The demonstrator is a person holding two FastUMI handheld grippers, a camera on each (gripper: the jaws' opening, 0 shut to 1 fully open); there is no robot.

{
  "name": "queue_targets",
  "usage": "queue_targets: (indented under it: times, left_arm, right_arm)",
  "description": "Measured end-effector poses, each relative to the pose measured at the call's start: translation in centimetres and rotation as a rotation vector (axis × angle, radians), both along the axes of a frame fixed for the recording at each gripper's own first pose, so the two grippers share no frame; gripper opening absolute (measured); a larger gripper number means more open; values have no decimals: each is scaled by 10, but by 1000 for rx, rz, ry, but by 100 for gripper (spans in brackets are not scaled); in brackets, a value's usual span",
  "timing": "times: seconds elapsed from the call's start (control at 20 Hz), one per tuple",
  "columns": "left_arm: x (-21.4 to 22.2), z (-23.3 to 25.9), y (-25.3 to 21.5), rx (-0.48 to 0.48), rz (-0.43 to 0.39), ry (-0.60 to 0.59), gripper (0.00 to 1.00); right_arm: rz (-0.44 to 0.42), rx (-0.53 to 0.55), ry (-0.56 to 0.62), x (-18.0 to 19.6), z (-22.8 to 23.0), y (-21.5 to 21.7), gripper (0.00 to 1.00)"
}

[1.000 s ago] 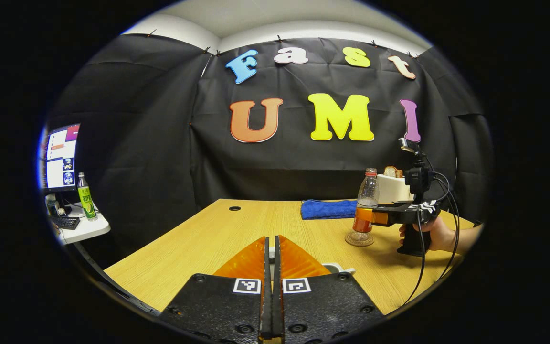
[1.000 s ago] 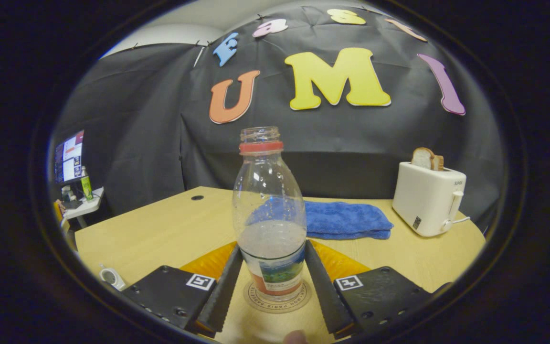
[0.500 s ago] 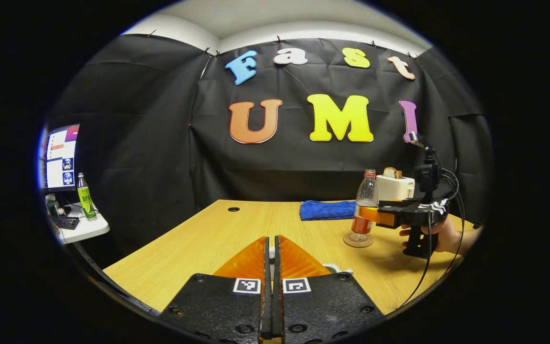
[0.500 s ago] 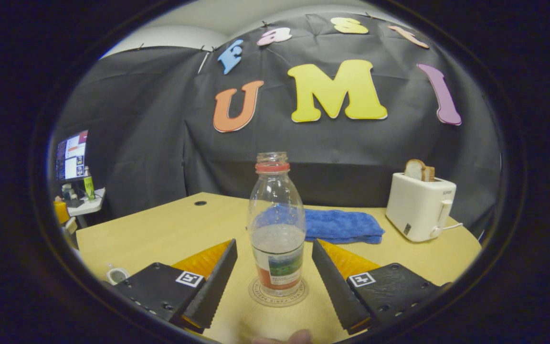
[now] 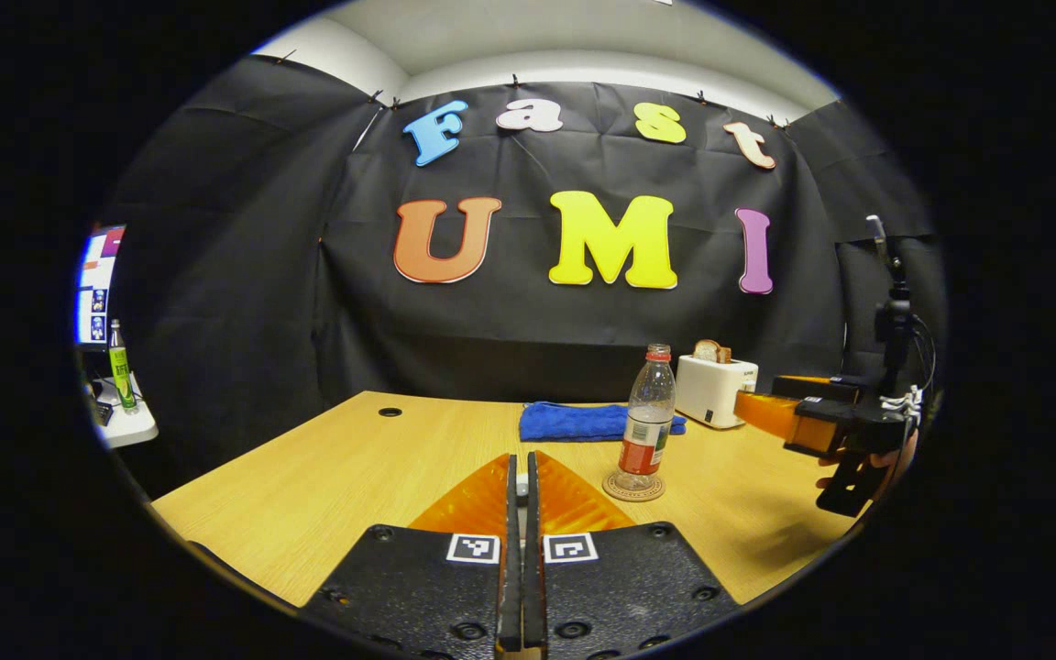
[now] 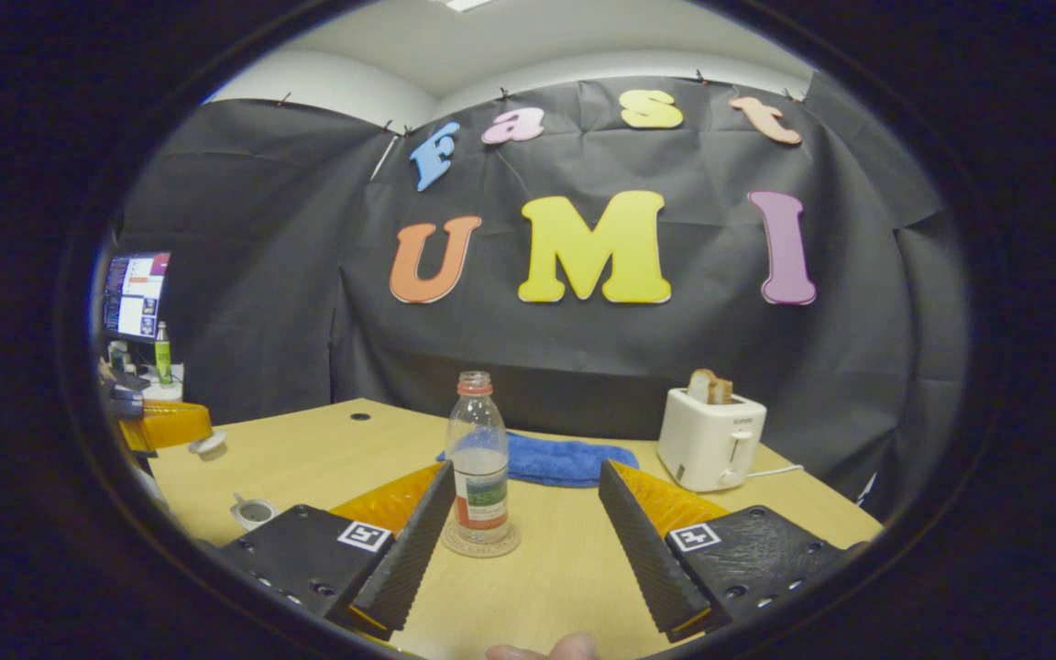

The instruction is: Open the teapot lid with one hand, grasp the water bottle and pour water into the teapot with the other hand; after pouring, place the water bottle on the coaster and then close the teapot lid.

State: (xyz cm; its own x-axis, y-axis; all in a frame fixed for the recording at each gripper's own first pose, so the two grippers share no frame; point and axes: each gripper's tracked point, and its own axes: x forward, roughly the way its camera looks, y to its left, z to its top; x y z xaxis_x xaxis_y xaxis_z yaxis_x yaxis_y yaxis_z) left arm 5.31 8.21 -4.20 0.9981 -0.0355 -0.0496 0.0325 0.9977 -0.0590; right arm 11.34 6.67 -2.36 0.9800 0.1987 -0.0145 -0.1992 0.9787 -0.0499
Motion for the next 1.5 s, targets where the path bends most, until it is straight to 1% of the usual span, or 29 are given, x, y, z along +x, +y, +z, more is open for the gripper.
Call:
queue_targets:
  times: [0.1,0.15,0.2,0.45,0.65,0.85,1.35,1.5]
  left_arm:
    - [8,-15,-6,6,1,26,4]
    - [11,-23,-9,13,4,45,0]
    - [11,-32,-8,21,11,62,4]
    - [12,-50,-9,21,34,98,4]
    - [11,-57,-7,-1,45,116,4]
    - [12,-62,-11,-2,40,124,4]
    - [6,-65,-9,-10,70,137,4]
    - [6,-72,-6,-15,83,155,6]
  right_arm:
    - [-22,12,-16,-12,6,-15,94]
    - [-32,17,-23,-17,9,-22,94]
    - [-44,20,-30,-21,11,-30,94]
    - [-95,23,-51,-27,11,-54,94]
    - [-97,19,-42,-30,5,-55,94]
    - [-97,22,-33,-30,2,-57,94]
    - [-93,24,-37,-36,4,-61,94]
    - [-94,25,-34,-38,3,-62,94]
